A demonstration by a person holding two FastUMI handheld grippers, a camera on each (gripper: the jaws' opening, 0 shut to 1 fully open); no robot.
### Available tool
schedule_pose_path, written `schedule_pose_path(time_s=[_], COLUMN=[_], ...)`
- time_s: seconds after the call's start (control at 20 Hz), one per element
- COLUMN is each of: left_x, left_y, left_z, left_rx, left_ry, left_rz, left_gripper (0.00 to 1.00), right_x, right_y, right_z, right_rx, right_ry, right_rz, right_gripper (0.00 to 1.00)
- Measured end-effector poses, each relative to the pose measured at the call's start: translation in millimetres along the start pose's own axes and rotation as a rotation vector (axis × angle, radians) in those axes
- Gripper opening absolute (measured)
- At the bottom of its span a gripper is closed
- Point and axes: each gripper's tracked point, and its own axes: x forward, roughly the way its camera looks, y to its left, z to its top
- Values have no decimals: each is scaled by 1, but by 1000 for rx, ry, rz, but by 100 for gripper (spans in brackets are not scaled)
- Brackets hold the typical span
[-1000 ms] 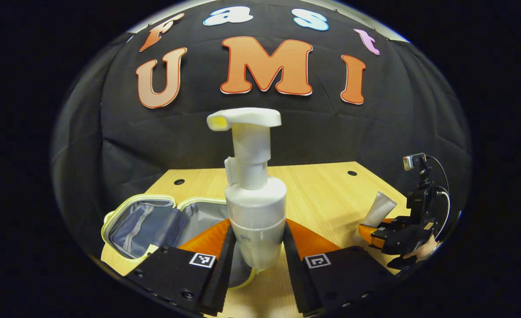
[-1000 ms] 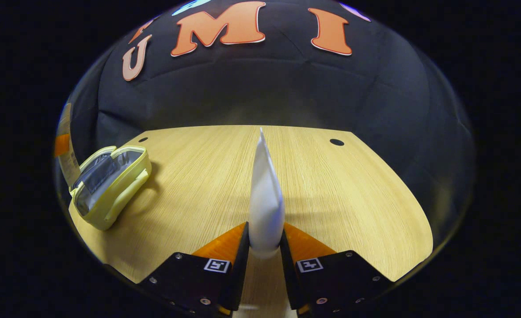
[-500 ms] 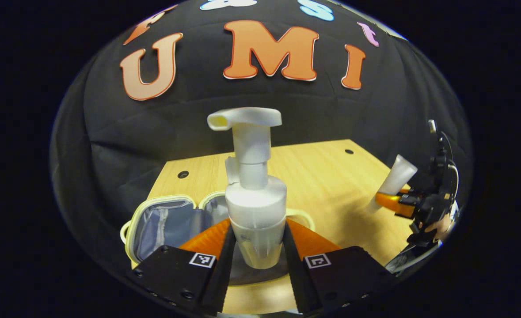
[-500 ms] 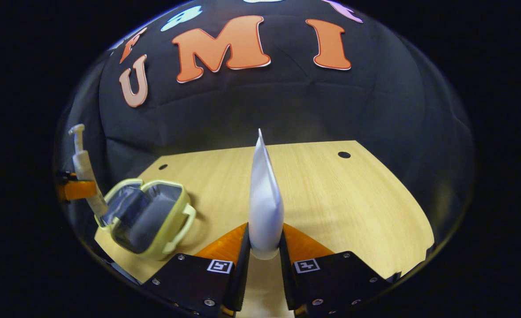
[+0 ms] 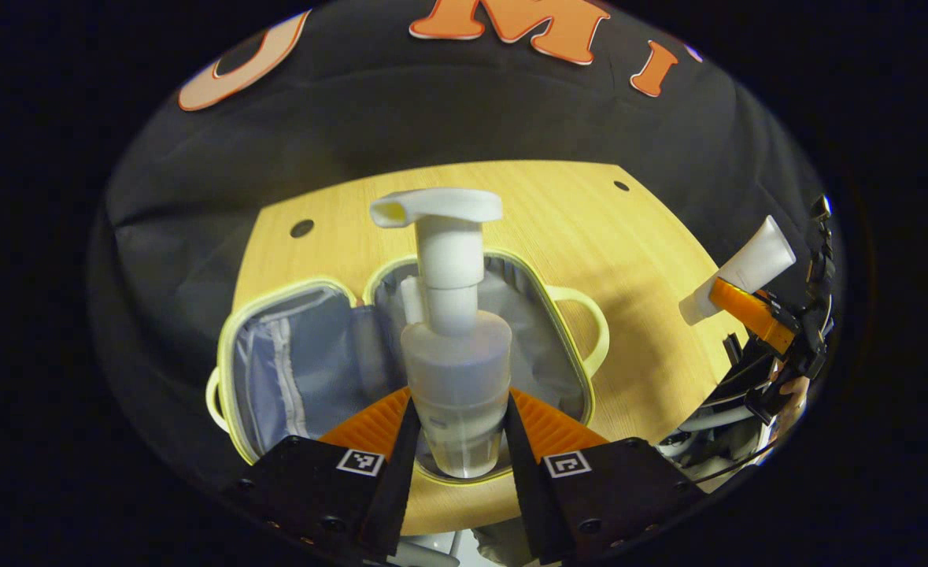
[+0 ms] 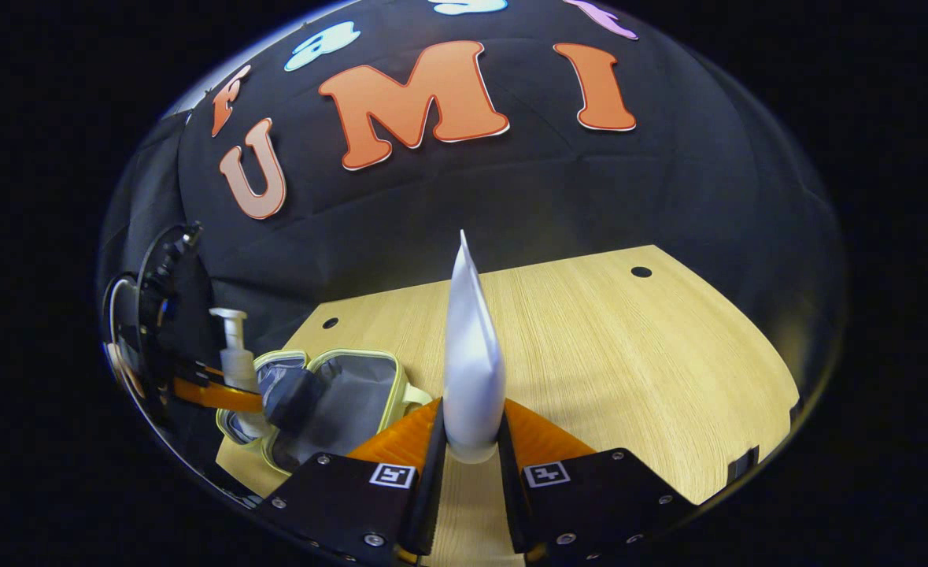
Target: First open the suitcase, pack the skin care products into it, and then close the suitcase.
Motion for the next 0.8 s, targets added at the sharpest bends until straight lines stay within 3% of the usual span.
schedule_pose_path(time_s=[0.2, 0.45, 0.7, 0.8], left_x=[54, 84, 100, 97], left_y=[7, 18, 25, 30], left_z=[-18, -23, -29, -18], left_rx=[-82, 21, -8, 8], left_ry=[130, 198, 219, 183], left_rz=[-68, -10, 7, 24], left_gripper=[59, 59, 60, 64], right_x=[-4, -16, -22, -23], right_y=[-6, -23, -25, -22], right_z=[-9, -22, -28, -28], right_rx=[0, 8, 12, 10], right_ry=[32, 43, 50, 56], right_rz=[-25, -66, -75, -68], right_gripper=[36, 36, 36, 36])
